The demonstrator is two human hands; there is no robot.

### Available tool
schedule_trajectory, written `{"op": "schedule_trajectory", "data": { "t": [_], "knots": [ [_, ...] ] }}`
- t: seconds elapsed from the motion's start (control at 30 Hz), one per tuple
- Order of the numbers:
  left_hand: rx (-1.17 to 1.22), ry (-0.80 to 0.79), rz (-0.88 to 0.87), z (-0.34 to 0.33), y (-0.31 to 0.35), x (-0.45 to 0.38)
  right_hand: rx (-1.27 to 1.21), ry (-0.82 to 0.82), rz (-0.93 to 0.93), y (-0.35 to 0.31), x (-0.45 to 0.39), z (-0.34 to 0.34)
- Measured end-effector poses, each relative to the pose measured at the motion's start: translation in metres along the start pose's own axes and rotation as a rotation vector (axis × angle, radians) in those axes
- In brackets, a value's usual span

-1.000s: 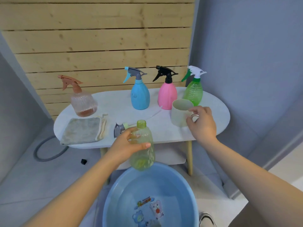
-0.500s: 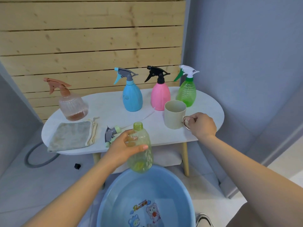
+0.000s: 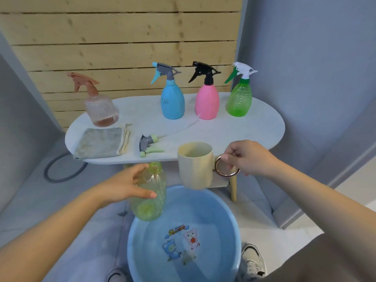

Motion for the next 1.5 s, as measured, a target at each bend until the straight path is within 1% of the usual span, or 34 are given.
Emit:
{"op": "schedule_trajectory", "data": {
  "t": [0.07,0.17,0.23,0.33,0.47,0.57,0.67,0.8,0.9,1.0,1.1,1.27,1.5],
  "knots": [
    [-0.047,-0.041,0.022,0.0,-0.011,0.006,0.04,-0.104,0.014,-0.005,0.007,-0.015],
    [-0.13,-0.079,0.049,-0.007,-0.031,0.009,0.178,-0.249,0.066,-0.007,0.012,-0.049],
    [-0.132,-0.1,0.067,-0.008,-0.044,0.003,0.239,-0.329,0.089,-0.008,0.009,-0.073],
    [-0.124,-0.084,0.078,-0.01,-0.063,-0.009,0.234,-0.42,0.056,0.002,0.001,-0.097],
    [-0.158,-0.071,0.074,-0.019,-0.093,-0.025,0.223,-0.491,-0.027,0.031,-0.015,-0.135],
    [-0.088,-0.032,0.103,-0.03,-0.118,-0.038,0.261,-0.491,-0.022,0.057,-0.02,-0.168],
    [-0.014,0.058,0.128,-0.048,-0.14,-0.046,0.275,-0.463,0.027,0.077,-0.017,-0.202],
    [0.093,0.137,0.136,-0.081,-0.163,-0.049,0.147,-0.417,-0.076,0.102,-0.013,-0.248],
    [0.14,0.2,0.158,-0.096,-0.183,-0.056,0.146,-0.395,-0.086,0.115,-0.014,-0.276],
    [0.061,0.28,0.156,-0.108,-0.195,-0.059,0.161,-0.371,-0.074,0.121,-0.016,-0.293],
    [0.018,0.318,0.155,-0.119,-0.198,-0.061,0.204,-0.373,-0.041,0.125,-0.023,-0.307],
    [-0.033,0.337,0.183,-0.131,-0.207,-0.056,0.221,-0.402,-0.031,0.127,-0.026,-0.322],
    [-0.01,0.33,0.175,-0.141,-0.217,-0.058,0.229,-0.414,-0.113,0.141,-0.018,-0.33]
  ]
}}
Point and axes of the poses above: each hand's wrist, its own x-axis away from the middle knuckle, its own z-axis out of the back of the hand, y = z × x, the point moved 2 cm from there along -x, towards the middle knuckle, and after that the axes turned 12 degrees about y, right-handed, at the moved point
